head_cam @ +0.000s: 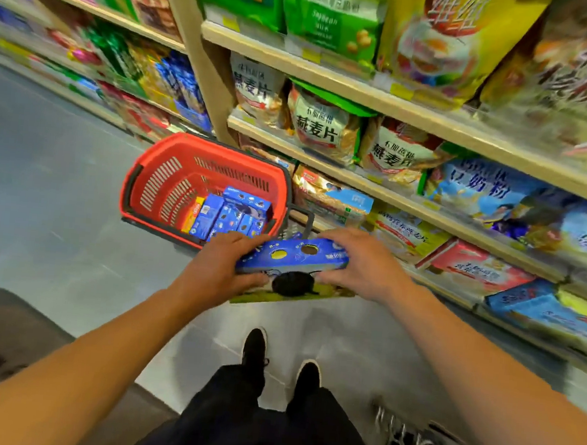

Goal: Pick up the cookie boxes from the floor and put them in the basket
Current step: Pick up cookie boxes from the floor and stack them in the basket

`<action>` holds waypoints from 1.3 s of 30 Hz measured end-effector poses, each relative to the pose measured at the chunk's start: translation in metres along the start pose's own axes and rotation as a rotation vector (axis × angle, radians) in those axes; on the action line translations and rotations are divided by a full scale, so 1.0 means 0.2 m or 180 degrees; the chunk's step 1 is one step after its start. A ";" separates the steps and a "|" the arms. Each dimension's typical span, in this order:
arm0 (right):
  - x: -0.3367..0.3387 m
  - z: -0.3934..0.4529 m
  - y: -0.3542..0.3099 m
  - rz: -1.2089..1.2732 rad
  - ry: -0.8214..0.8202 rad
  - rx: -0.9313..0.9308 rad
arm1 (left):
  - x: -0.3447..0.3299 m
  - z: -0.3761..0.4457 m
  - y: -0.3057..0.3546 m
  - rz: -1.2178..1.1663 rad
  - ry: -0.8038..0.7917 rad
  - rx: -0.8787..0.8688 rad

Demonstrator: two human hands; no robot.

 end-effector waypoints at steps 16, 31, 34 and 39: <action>0.03 0.18 -0.55 -0.0056 -0.0052 0.0505 | 0.43 -0.33 -0.23 -0.0105 0.0925 0.0510; -0.14 0.63 -1.12 0.0050 0.0367 -0.0130 | 0.97 -0.03 -0.92 -0.0166 0.0539 -0.0100; -0.14 0.71 -1.12 0.0108 0.0435 -0.0254 | 0.98 0.10 -1.00 -0.0170 0.0409 -0.0156; -0.16 0.89 -1.05 0.0291 0.0415 -0.0441 | 0.97 0.32 -1.12 -0.0118 0.0232 -0.0266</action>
Point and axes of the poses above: each hand's wrist, its own z-axis towards the middle knuckle, its own x-axis out of the back of the hand, y = z × x, the point moved 1 cm from there along z, towards the middle knuckle, and after that the axes turned 5 degrees about y, right-handed, at the moved point
